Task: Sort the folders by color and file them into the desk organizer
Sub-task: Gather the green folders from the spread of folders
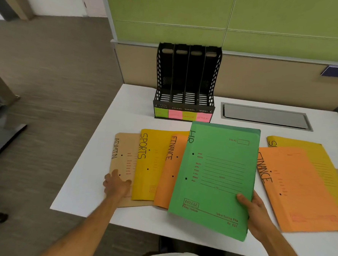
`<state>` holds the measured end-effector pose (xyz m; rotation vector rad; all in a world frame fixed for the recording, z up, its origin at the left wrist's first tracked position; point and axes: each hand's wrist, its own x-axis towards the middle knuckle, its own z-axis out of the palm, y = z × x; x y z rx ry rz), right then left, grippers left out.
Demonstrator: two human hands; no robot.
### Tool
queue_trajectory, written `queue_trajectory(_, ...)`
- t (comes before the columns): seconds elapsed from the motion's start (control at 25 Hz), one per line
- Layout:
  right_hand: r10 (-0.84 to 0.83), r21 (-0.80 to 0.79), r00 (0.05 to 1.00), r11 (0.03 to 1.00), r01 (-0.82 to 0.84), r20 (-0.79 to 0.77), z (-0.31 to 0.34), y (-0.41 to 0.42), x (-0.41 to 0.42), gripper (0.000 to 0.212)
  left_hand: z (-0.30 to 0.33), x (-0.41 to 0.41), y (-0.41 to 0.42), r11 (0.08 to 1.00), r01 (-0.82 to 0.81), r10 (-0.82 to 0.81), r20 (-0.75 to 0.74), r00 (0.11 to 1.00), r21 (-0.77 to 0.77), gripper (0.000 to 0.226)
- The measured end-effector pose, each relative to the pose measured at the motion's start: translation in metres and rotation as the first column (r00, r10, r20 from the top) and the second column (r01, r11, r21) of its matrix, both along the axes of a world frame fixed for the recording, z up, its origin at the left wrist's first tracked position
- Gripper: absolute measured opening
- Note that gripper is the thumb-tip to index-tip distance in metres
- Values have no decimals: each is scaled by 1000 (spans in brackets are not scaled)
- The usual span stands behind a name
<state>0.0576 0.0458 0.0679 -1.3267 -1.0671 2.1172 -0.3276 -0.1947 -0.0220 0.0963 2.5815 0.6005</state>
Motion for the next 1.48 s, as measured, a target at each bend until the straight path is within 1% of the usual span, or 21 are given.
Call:
queue_trajectory(0.08, -19, -7, 1000, 1000, 19, -1, -2, 0, -5, 37, -5, -6, -1, 999, -50, 51, 40, 998, -17, 102)
queue_trajectory(0.12, -25, -6, 1000, 1000, 25, 1, -3, 1, -7, 38, -8, -7, 0, 998, -51, 53, 49, 997, -25, 109)
queue_trajectory(0.24, -34, 6, 999, 999, 34, 19, -4, 2, -13, 38, -17, -9, 6, 993, -12, 15, 22, 1000, -117, 118)
queue_trajectory(0.32, -43, 12, 999, 999, 43, 25, -6, 1, -14, 38, -21, -8, 10, 991, 12, -12, -3, 1000, -134, 120)
queue_trajectory(0.44, -52, 22, 998, 998, 51, 36, -5, 3, -14, 38, -22, -1, 20, 988, 99, -103, -28, 994, -115, 120)
queue_trajectory(0.76, -76, 8, 997, 997, 76, 30, -5, 13, -6, 40, -20, 42, 60, 950, 301, -305, -41, 951, -80, 118)
queue_trajectory(0.92, -81, 3, 996, 997, 81, 35, -6, 11, -1, 41, -19, 61, 74, 912, 404, -407, -20, 913, -71, 118)
queue_trajectory(1.08, -93, 27, 996, 995, 92, 19, -4, 11, 0, 43, -19, 77, 86, 867, 499, -498, 28, 867, -13, 118)
queue_trajectory(1.24, -105, 26, 994, 994, 105, 5, -3, 11, 3, 45, -14, 83, 88, 845, 535, -534, 64, 843, 2, 110)
queue_trajectory(1.32, -93, 10, 996, 996, 93, 0, -3, 13, 6, 44, -9, 86, 91, 866, 499, -500, 31, 865, 35, 97)
queue_trajectory(1.36, -83, 8, 997, 997, 83, -1, -3, 15, 7, 43, -2, 90, 94, 884, 454, -458, 14, 889, 110, 85)
queue_trajectory(1.4, -70, 4, 997, 998, 70, -7, -1, 17, 7, 43, 8, 94, 98, 893, 388, -406, 36, 913, 230, 71)
queue_trajectory(1.44, -53, -6, 998, 999, 53, -18, 1, 19, 8, 42, 22, 102, 103, 881, 298, -362, 116, 925, 367, 58)
queue_trajectory(1.48, -34, -18, 999, 999, 33, -29, 3, 22, 8, 42, 39, 110, 106, 852, 194, -348, 250, 904, 486, 46)
